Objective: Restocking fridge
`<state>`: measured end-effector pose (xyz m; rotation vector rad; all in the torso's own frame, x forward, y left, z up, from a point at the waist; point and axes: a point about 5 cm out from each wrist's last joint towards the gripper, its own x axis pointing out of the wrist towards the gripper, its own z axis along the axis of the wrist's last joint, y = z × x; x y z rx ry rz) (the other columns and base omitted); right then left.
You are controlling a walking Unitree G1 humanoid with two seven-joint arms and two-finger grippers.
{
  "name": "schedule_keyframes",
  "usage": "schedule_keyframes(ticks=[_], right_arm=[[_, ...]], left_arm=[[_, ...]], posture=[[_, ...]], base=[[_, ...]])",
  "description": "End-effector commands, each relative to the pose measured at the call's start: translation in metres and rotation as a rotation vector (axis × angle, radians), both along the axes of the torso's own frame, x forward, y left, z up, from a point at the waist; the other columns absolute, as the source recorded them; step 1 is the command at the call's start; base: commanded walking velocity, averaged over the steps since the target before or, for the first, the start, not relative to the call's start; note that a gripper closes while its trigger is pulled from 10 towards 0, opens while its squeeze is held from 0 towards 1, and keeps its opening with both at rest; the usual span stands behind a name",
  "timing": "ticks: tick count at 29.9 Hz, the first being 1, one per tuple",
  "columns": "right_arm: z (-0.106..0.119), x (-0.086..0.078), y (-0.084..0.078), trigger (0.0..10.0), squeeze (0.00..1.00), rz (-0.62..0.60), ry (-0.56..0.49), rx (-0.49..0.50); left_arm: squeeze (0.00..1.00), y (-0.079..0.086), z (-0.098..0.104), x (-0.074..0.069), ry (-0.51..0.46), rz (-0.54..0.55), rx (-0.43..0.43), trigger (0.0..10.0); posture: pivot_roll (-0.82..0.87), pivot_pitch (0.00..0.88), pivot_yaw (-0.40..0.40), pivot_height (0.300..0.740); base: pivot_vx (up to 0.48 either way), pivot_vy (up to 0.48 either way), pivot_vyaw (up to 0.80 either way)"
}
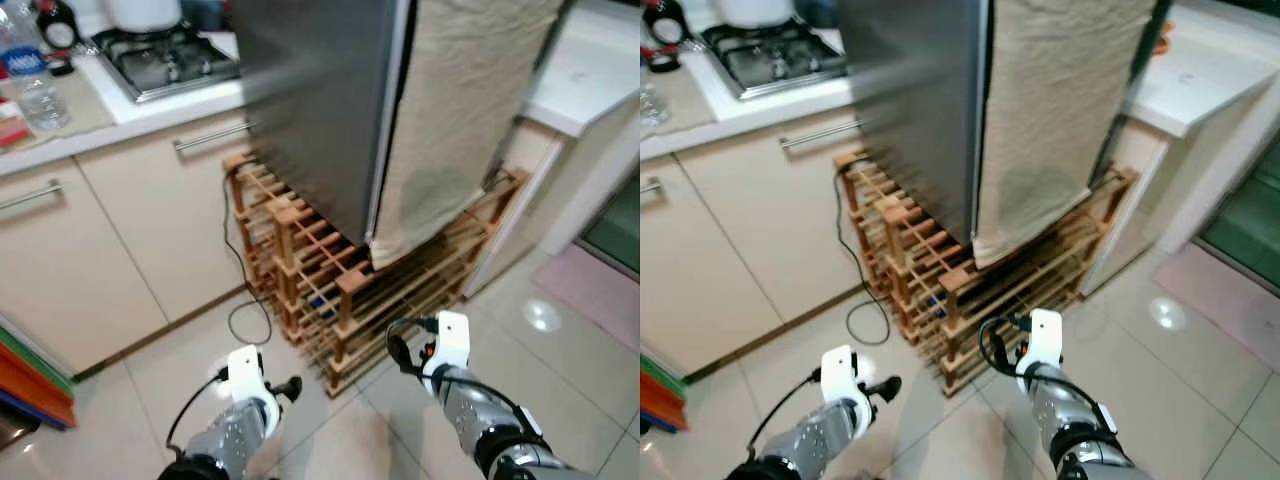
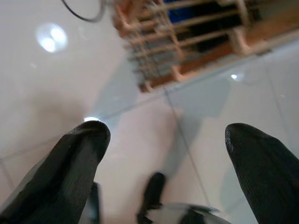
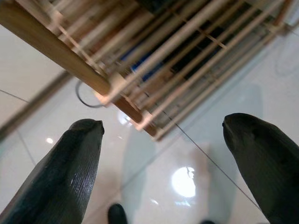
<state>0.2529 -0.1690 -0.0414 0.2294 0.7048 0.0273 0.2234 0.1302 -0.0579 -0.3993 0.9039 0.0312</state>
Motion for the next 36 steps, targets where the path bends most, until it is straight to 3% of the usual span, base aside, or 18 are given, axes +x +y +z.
schedule_keyframes(ticks=[1,4,8,12,16,19,22,26,27,28,36], right_arm=[[-0.002,-0.003,-0.008,10.0,0.0,-0.007,0.004,-0.04],[0.013,0.015,0.001,10.0,0.0,0.033,-0.086,-0.044],[0.012,0.015,0.002,10.0,0.0,0.03,-0.078,-0.044],[0.011,0.014,0.001,10.0,0.0,0.019,-0.061,-0.047],[0.01,0.014,0.002,10.0,0.0,0.023,-0.061,-0.047],[0.016,0.019,0.001,10.0,0.0,0.032,-0.102,-0.073],[0.023,0.027,0.005,10.0,0.0,0.07,-0.149,-0.076],[0.025,0.028,0.006,10.0,0.0,0.073,-0.161,-0.068],[0.026,0.029,0.007,10.0,0.0,0.081,-0.173,-0.066],[0.028,0.03,0.008,10.0,0.0,0.078,-0.183,-0.066],[0.028,0.03,0.008,10.0,0.0,0.078,-0.183,-0.066]], left_arm=[[0.0,0.005,0.09,0.097,-0.587,-0.11,0.227,10.0],[0.0,0.003,0.092,0.099,-0.595,-0.138,0.266,10.0],[0.0,0.022,0.104,0.112,-0.576,-0.087,0.38,10.0],[0.0,0.036,0.12,0.124,-0.61,-0.051,0.42,10.0],[0.0,0.028,0.128,0.128,-0.657,-0.096,0.389,10.0],[0.0,0.005,0.128,0.124,-0.725,-0.208,0.362,10.0],[0.0,-0.008,0.122,0.116,-0.747,-0.277,0.338,10.0],[0.0,-0.009,0.12,0.114,-0.742,-0.278,0.317,10.0],[0.0,-0.013,0.116,0.11,-0.733,-0.295,0.267,10.0],[0.0,-0.018,0.114,0.107,-0.742,-0.341,0.285,10.0],[0.0,-0.018,0.114,0.107,-0.742,-0.341,0.285,10.0]], posture=[[-0.04,0.0,0.006,0.73],[-0.04,0.0,0.005,0.73],[-0.04,0.0,0.006,0.73],[-0.03,0.0,0.006,0.73],[-0.03,0.0,0.01,0.73],[-0.04,0.0,0.004,0.73],[-0.05,0.0,0.001,0.73],[-0.05,0.0,0.001,0.73],[-0.05,0.0,0.0,0.73],[-0.05,0.0,0.001,0.73],[-0.05,0.0,0.001,0.73]], base=[[0.0,0.0,0.0],[0.0,0.0,0.0],[0.0,0.0,0.0],[0.0,0.0,0.0],[0.0,0.0,0.0],[0.0,0.0,0.0],[0.0,0.0,0.0],[0.0,0.0,0.0],[0.0,0.0,0.0],[0.0,0.0,0.0],[0.0,0.0,0.0]])
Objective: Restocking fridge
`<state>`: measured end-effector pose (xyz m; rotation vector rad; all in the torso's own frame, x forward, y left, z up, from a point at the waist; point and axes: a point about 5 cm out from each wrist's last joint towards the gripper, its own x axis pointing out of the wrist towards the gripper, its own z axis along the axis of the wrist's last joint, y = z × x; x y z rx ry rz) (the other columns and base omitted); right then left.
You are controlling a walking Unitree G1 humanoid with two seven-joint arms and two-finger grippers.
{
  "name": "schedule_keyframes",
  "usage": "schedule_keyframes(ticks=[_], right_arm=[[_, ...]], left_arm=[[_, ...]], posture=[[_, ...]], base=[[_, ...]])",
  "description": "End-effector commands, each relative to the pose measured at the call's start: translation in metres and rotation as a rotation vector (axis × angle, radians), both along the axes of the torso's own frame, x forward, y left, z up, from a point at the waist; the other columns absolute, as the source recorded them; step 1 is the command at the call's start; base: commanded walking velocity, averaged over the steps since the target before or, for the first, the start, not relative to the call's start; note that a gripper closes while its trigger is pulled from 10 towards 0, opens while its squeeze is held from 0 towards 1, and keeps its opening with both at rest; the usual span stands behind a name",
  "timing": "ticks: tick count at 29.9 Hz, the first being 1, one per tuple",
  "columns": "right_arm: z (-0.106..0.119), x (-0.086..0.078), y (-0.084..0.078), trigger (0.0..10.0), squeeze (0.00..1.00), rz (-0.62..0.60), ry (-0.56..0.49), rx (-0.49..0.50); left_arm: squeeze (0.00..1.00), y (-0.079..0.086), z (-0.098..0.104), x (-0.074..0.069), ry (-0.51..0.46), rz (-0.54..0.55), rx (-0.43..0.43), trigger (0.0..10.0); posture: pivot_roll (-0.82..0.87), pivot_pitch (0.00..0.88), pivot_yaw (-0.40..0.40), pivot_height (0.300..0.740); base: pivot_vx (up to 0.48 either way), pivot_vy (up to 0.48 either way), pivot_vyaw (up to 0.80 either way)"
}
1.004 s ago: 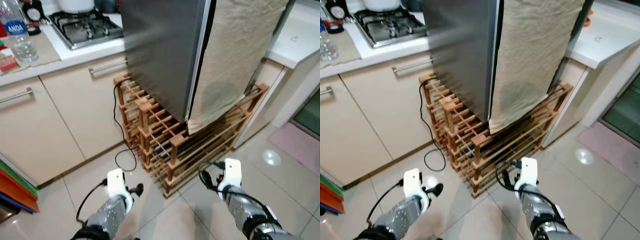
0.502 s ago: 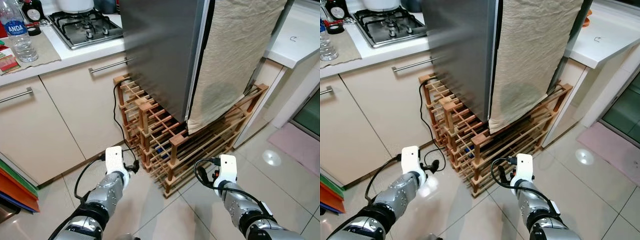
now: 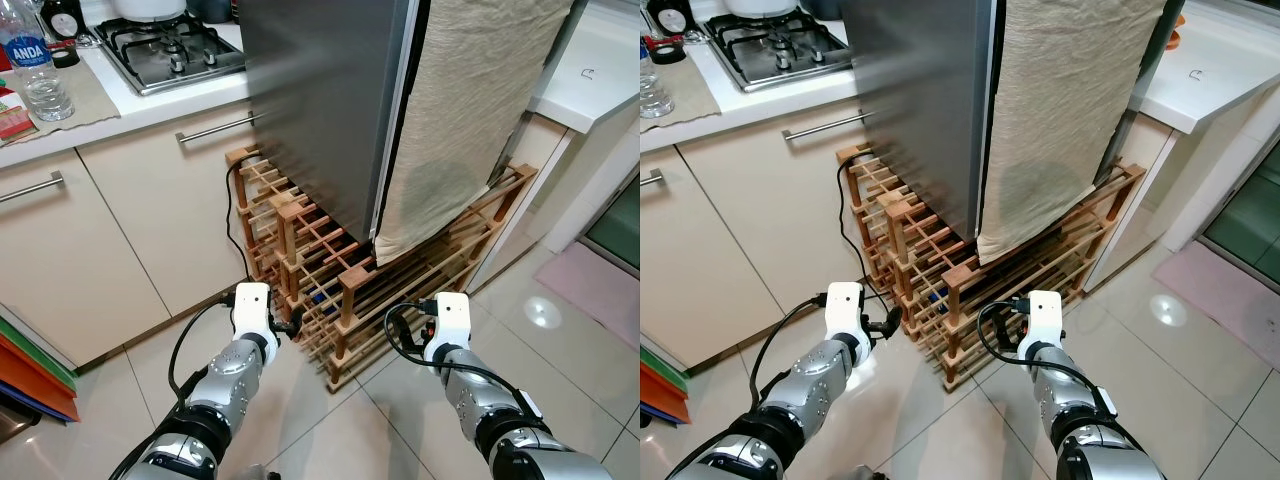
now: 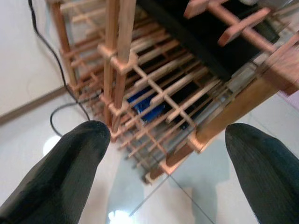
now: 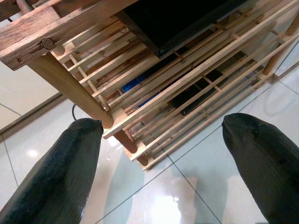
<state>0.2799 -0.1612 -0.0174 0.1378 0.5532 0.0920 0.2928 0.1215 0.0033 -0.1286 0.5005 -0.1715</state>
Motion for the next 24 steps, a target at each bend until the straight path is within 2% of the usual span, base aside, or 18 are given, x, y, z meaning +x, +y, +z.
schedule_keyframes(ticks=[1,21,22,23,24], right_arm=[[0.004,0.003,0.0,10.0,0.0,0.005,-0.023,-0.001],[0.004,0.003,0.0,10.0,0.0,0.005,-0.023,-0.001],[0.005,0.004,0.0,10.0,0.0,0.0,-0.036,-0.004],[-0.014,-0.013,0.003,10.0,0.0,0.025,0.098,-0.073],[-0.028,-0.028,0.004,10.0,0.0,0.045,0.198,-0.13]], left_arm=[[0.0,-0.01,0.053,0.038,-0.302,-0.126,0.1,10.0],[0.0,-0.01,0.053,0.038,-0.302,-0.126,0.1,10.0],[0.0,-0.012,0.053,0.037,-0.328,-0.149,0.137,10.0],[0.0,-0.007,0.009,0.014,-0.084,-0.166,0.216,10.0],[0.0,0.0,-0.02,-0.008,0.1,-0.173,0.277,10.0]], posture=[[-0.05,0.0,0.001,0.73],[-0.05,0.0,0.001,0.73],[-0.05,0.0,0.004,0.73],[-0.05,0.0,0.007,0.73],[-0.05,0.0,0.007,0.73]], base=[[0.0,0.0,0.0],[0.0,0.0,0.0],[0.0,0.0,0.0],[0.0,0.0,0.0],[0.0,0.0,0.0]])
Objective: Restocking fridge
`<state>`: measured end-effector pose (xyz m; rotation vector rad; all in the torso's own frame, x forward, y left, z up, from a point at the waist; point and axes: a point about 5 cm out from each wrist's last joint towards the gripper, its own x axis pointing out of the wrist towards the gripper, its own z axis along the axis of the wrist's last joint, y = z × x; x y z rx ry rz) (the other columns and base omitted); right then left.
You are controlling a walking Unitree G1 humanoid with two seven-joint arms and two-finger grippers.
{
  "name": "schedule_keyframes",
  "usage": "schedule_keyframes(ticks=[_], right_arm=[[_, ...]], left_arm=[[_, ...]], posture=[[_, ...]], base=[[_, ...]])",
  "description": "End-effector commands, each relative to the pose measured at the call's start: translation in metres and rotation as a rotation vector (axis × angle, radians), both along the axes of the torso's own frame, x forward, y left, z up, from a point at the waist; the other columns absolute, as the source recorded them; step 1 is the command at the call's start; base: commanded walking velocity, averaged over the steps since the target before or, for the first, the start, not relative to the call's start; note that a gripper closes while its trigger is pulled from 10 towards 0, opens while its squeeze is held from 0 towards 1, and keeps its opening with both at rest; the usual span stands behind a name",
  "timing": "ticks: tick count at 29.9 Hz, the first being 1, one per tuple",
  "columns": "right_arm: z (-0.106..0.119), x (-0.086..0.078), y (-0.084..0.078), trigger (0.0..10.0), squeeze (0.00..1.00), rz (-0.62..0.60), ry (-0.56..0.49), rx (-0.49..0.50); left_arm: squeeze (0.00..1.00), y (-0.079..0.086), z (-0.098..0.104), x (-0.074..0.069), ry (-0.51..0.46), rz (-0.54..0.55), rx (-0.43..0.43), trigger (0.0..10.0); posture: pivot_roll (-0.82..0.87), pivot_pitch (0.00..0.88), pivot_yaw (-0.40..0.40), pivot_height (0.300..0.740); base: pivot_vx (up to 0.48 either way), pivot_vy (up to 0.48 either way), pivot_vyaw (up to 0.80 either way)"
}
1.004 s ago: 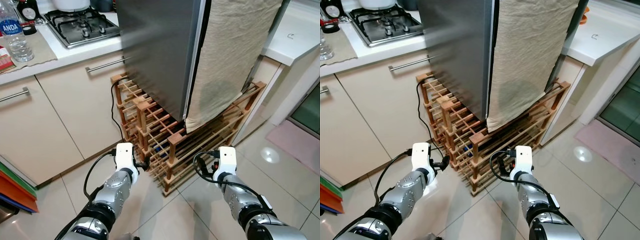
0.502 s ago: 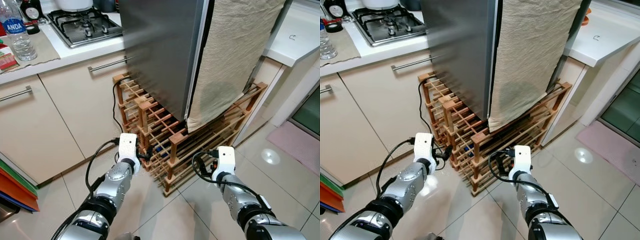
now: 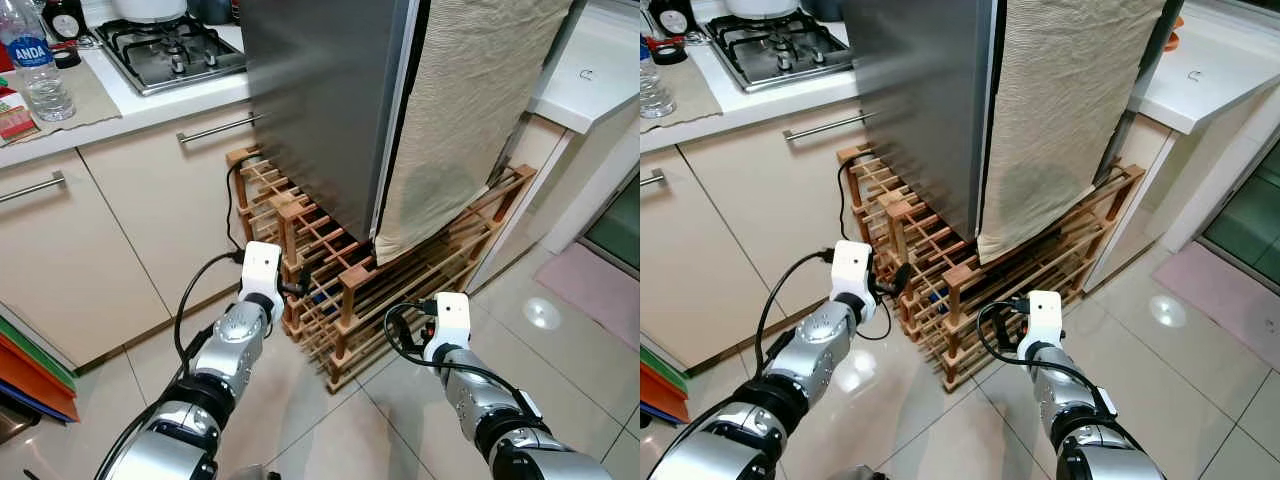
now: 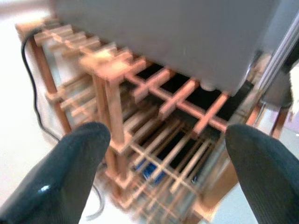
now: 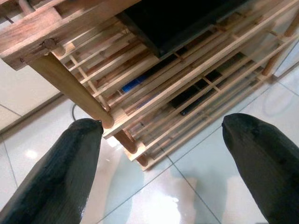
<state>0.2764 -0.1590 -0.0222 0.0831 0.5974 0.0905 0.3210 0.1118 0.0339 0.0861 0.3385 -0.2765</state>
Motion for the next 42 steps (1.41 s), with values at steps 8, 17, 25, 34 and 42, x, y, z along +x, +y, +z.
schedule_keyframes(ticks=[8,17,25,34,42], right_arm=[[-0.043,-0.052,0.0,10.0,0.0,0.047,0.291,-0.14],[-0.043,-0.051,0.009,10.0,0.0,0.047,0.294,-0.148],[-0.045,-0.054,0.005,10.0,0.0,0.038,0.297,-0.143],[-0.046,-0.056,0.004,10.0,0.0,0.035,0.303,-0.147],[-0.046,-0.057,0.004,10.0,0.0,0.035,0.304,-0.151]], left_arm=[[0.0,0.019,-0.08,-0.068,0.487,0.022,0.195,10.0],[0.0,0.018,-0.082,-0.07,0.504,0.027,0.208,10.0],[0.0,0.018,-0.083,-0.071,0.507,0.02,0.216,10.0],[0.0,0.019,-0.085,-0.073,0.516,0.023,0.222,10.0],[0.0,0.021,-0.088,-0.077,0.525,0.018,0.239,10.0]], posture=[[-0.06,0.0,0.005,0.73],[-0.06,0.0,0.006,0.73],[-0.06,0.0,0.006,0.73],[-0.06,0.0,0.005,0.73],[-0.07,0.0,0.007,0.73]], base=[[0.0,0.0,0.0],[0.0,0.0,0.0],[0.0,0.0,0.0],[0.0,0.0,0.0],[0.0,0.0,0.0]])
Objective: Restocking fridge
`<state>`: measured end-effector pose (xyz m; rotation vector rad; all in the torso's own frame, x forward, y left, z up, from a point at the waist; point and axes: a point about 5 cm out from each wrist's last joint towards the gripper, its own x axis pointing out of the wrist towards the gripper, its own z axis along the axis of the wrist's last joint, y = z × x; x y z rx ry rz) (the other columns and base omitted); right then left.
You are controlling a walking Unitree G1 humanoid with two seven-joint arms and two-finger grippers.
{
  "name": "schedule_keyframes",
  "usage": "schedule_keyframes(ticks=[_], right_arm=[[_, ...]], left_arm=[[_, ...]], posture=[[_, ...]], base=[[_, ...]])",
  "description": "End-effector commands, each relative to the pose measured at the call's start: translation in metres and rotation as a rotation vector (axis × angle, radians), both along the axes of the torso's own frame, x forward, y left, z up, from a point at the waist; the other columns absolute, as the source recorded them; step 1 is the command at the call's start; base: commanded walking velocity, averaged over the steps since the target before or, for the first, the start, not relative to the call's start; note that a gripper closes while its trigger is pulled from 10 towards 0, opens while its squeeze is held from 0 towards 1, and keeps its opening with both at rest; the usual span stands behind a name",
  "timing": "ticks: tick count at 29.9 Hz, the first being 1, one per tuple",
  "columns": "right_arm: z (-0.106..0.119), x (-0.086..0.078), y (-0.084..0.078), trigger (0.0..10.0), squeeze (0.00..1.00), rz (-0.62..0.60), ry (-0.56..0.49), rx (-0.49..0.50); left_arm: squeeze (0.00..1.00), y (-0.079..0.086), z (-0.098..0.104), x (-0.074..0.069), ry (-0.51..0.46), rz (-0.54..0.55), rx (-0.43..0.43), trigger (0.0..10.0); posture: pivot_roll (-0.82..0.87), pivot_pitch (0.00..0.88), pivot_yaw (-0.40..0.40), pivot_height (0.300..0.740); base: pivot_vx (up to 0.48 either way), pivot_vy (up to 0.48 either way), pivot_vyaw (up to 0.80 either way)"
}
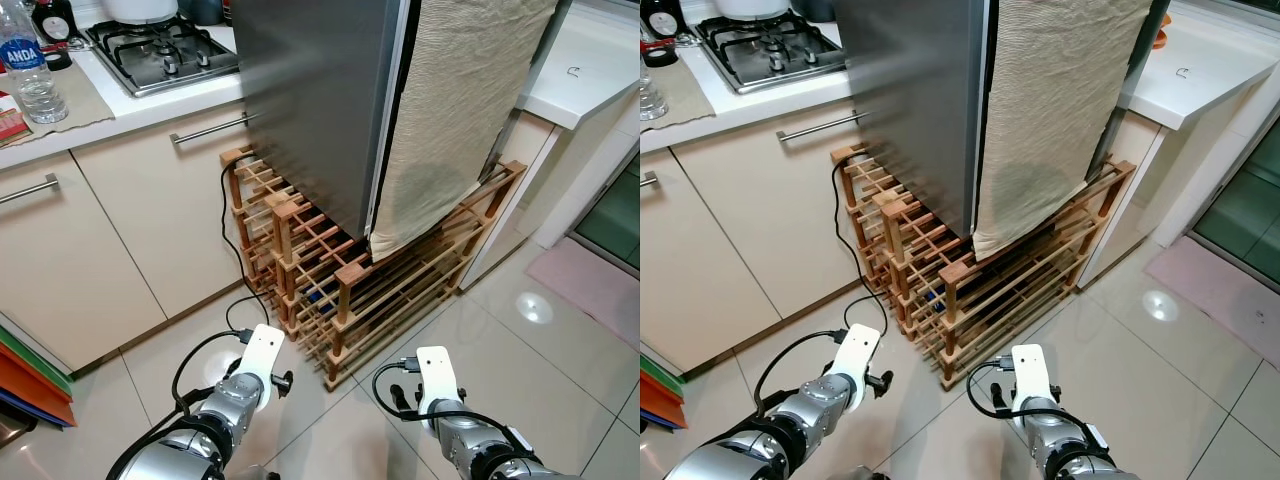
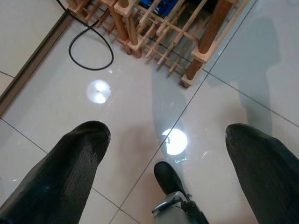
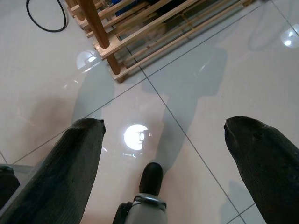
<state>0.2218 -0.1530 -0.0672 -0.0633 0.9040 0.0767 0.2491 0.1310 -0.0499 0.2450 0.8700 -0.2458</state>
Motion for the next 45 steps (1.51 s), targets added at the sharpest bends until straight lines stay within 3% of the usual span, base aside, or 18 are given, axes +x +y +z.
schedule_keyframes(ticks=[1,9,45], right_arm=[[-0.001,-0.003,-0.002,10.0,0.0,-0.011,0.004,-0.002],[-0.002,-0.003,-0.001,10.0,0.0,0.0,0.009,-0.002],[-0.003,-0.004,-0.002,10.0,0.0,0.011,0.032,-0.019]], left_arm=[[0.0,0.003,-0.005,-0.007,0.026,0.005,0.015,10.0],[0.0,0.008,-0.016,-0.023,0.117,-0.012,0.02,10.0],[0.0,0.026,-0.036,-0.061,0.204,0.043,0.045,10.0]], posture=[[-0.07,0.0,0.008,0.73],[-0.07,0.0,0.009,0.73],[-0.08,0.0,0.009,0.73]], base=[[0.0,0.0,0.0],[0.0,0.0,0.0],[0.0,0.0,0.0]])
